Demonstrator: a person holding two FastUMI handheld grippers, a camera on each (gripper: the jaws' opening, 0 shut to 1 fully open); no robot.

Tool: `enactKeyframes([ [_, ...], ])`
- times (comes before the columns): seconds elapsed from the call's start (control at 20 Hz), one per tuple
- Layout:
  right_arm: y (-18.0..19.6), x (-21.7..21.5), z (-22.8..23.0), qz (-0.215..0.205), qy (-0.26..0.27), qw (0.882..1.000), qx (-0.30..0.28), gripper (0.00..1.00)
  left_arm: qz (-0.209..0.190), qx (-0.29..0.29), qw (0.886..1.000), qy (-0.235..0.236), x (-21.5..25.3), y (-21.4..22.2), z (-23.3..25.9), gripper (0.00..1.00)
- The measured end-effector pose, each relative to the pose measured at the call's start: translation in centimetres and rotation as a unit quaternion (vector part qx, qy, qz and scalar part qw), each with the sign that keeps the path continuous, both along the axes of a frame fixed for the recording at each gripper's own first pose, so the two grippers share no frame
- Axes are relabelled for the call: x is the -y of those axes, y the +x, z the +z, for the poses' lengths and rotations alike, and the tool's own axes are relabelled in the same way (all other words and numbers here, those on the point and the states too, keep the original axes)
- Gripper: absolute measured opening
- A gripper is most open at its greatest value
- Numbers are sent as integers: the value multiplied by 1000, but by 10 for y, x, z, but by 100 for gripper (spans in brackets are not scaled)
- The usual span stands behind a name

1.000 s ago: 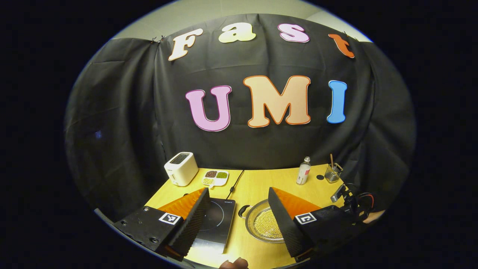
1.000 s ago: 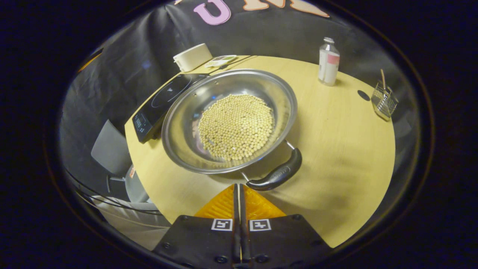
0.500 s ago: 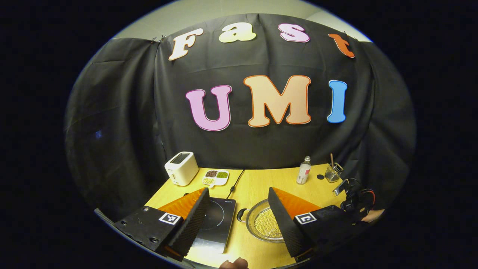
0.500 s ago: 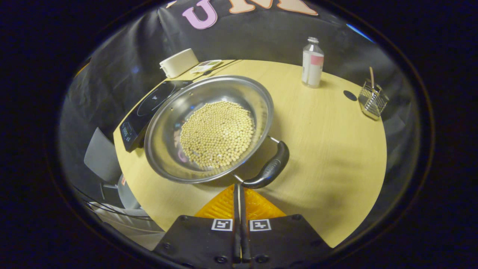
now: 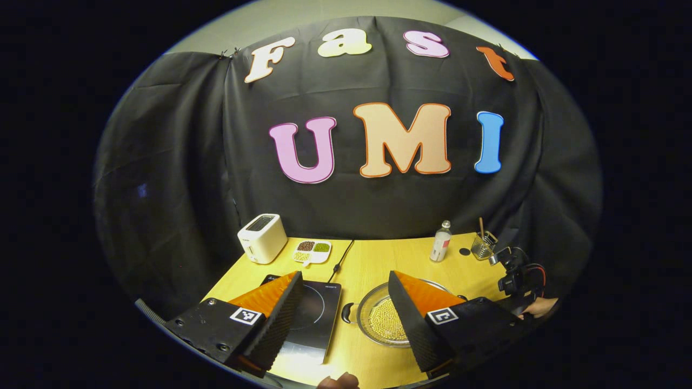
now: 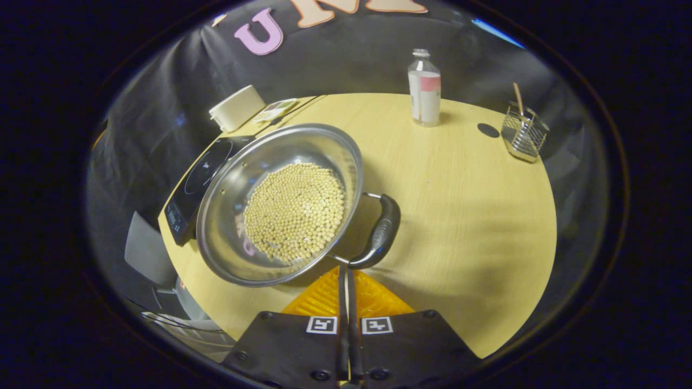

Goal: First push the handle of the pot to place it horizontally, then grasp the pot with both hands and set it on the induction cooktop.

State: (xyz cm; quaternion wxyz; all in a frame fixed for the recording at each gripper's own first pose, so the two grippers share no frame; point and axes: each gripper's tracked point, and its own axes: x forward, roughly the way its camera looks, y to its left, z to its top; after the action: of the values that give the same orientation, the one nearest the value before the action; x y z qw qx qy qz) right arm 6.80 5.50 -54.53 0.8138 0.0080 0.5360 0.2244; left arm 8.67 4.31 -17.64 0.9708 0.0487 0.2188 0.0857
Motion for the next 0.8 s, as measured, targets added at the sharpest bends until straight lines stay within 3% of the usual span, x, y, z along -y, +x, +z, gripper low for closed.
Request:
enactKeyframes([
  [0.1,5,6,8,-15,-9,1000,17,2,0,-18,1000,-10,-2,0,-20,96],
  [0.3,18,9,28,-95,-1,995,30,0,-8,-76,996,-55,-3,7,-86,96],
  [0.5,33,6,35,-188,5,982,5,32,-5,-139,985,-101,-15,23,-154,97],
  [0.6,39,1,40,-216,10,976,-2,39,-5,-158,981,-117,-21,30,-175,97],
  [0.65,42,0,36,-225,2,974,-4,49,-6,-171,978,-120,-25,32,-187,97],
  [0.7,43,1,34,-228,-9,974,-8,39,-9,-181,976,-123,-28,32,-198,98],
  [0.8,46,-2,26,-231,-23,972,-21,66,-12,-207,970,-124,-35,32,-220,97],
])
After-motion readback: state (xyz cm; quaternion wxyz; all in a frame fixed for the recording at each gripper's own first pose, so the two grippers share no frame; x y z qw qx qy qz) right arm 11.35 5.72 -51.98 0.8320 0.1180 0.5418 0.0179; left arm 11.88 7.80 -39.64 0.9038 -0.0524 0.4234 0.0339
